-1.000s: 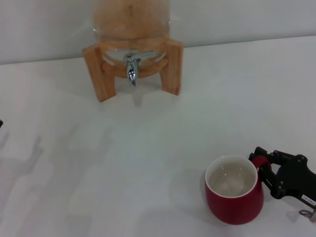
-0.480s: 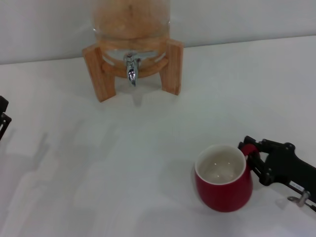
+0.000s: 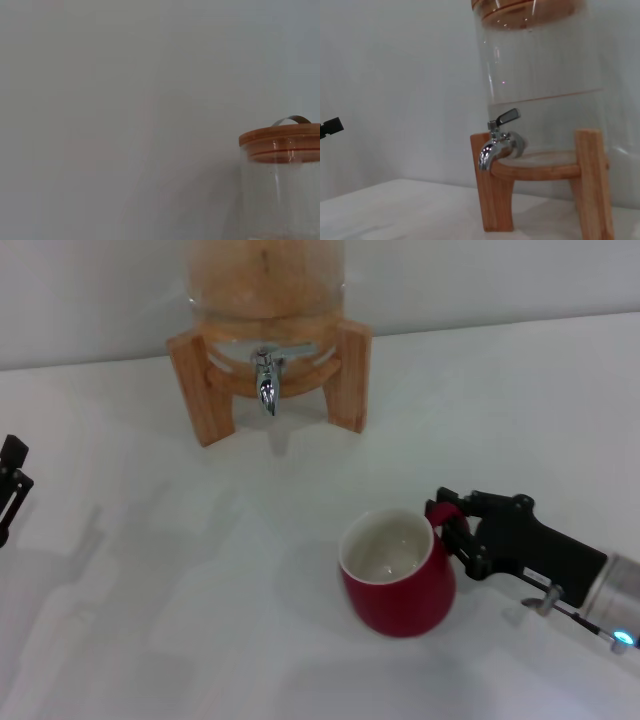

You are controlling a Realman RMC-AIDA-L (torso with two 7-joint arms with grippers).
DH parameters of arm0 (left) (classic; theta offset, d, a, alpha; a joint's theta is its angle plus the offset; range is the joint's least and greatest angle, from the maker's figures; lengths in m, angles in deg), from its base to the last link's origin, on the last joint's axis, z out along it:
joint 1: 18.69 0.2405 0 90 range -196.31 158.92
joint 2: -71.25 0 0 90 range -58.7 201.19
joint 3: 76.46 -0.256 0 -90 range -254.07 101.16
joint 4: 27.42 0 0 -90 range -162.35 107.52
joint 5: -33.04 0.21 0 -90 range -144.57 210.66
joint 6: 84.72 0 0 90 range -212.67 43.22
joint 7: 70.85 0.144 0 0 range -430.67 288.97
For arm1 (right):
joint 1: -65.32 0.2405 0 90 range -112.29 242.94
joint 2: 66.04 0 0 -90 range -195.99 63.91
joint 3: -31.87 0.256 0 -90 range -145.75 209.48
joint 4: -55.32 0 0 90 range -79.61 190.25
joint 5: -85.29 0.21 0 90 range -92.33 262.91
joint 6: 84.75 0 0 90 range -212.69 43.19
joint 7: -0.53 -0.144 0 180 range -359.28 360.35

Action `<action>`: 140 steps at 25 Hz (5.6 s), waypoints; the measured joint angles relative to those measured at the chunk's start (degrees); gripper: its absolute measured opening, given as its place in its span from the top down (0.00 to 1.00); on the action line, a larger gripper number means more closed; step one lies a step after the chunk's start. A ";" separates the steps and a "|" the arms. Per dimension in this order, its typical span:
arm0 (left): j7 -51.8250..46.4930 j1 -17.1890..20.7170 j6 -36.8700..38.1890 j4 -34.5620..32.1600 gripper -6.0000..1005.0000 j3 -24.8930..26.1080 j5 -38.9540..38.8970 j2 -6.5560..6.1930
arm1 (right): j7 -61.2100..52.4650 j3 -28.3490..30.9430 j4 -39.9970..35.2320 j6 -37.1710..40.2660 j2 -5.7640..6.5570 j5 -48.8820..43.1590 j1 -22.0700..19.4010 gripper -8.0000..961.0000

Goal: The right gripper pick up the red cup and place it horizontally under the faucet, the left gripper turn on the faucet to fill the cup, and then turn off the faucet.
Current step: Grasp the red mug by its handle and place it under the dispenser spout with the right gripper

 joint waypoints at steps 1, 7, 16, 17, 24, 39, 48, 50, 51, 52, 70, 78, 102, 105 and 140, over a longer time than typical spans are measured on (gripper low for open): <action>-0.28 -0.02 0.00 -0.02 0.17 -0.02 0.01 -0.04 | -0.26 -0.10 -0.45 -0.66 -0.02 -0.01 0.38 0.83; -1.49 -0.05 0.00 -0.11 0.17 -0.08 0.07 -0.19 | -2.19 -0.68 -1.81 -3.85 -0.05 -0.01 3.22 0.83; -1.57 -0.16 -0.01 -0.17 0.17 -0.04 0.88 -0.19 | -5.05 -1.18 -2.30 -8.58 -0.18 -0.01 7.87 0.83; -1.74 -0.19 -0.03 -0.18 0.17 -0.04 1.08 -0.19 | -5.14 -1.18 -2.34 -9.11 -0.20 0.01 8.32 0.83; -2.00 -0.21 -0.06 -0.20 0.17 -0.04 1.49 -0.28 | -5.82 -1.14 -3.86 -12.68 -0.24 0.02 9.81 0.83; -3.58 -1.61 -0.06 -0.21 0.17 -0.04 4.69 -0.28 | -5.81 0.35 -5.86 -19.94 -0.41 0.67 13.42 0.83; -3.60 -1.86 -0.06 -0.23 0.17 -0.04 5.23 -0.28 | -5.81 0.61 -5.97 -23.04 -0.59 1.31 15.52 0.83; -3.60 -1.98 -0.05 -0.18 0.17 -0.04 5.30 -0.28 | -5.81 0.61 -5.98 -23.09 -0.70 1.32 15.76 0.83; -3.60 -2.04 -0.06 -0.14 0.17 -0.04 5.34 -0.28 | -5.81 0.61 -5.98 -23.12 -0.74 1.32 15.92 0.83; -3.60 -2.12 -0.05 -0.13 0.17 -0.04 5.39 -0.28 | -5.80 0.61 -5.96 -23.24 -0.81 1.32 16.08 0.83; -3.79 -3.70 -0.07 0.22 0.17 0.16 7.47 -0.28 | -5.85 -0.83 -5.52 -27.55 -1.11 2.88 19.17 0.83; -2.88 -2.78 -0.13 0.46 0.17 5.07 5.01 -0.32 | -5.90 -1.09 -5.46 -27.61 -1.11 2.90 19.15 0.83; 0.46 -1.20 -0.62 -0.19 0.17 9.15 5.65 -0.54 | -5.49 -1.56 -4.70 -32.46 -1.11 5.27 21.26 0.83; 0.46 -1.18 -0.55 -0.20 0.17 9.16 5.87 -0.51 | -5.41 -1.58 -4.40 -32.68 -1.11 5.78 21.27 0.83; 0.47 -1.40 -0.24 -0.63 0.17 9.10 8.43 -0.37 | -4.69 -7.14 -5.26 -32.73 -1.11 12.48 21.91 0.85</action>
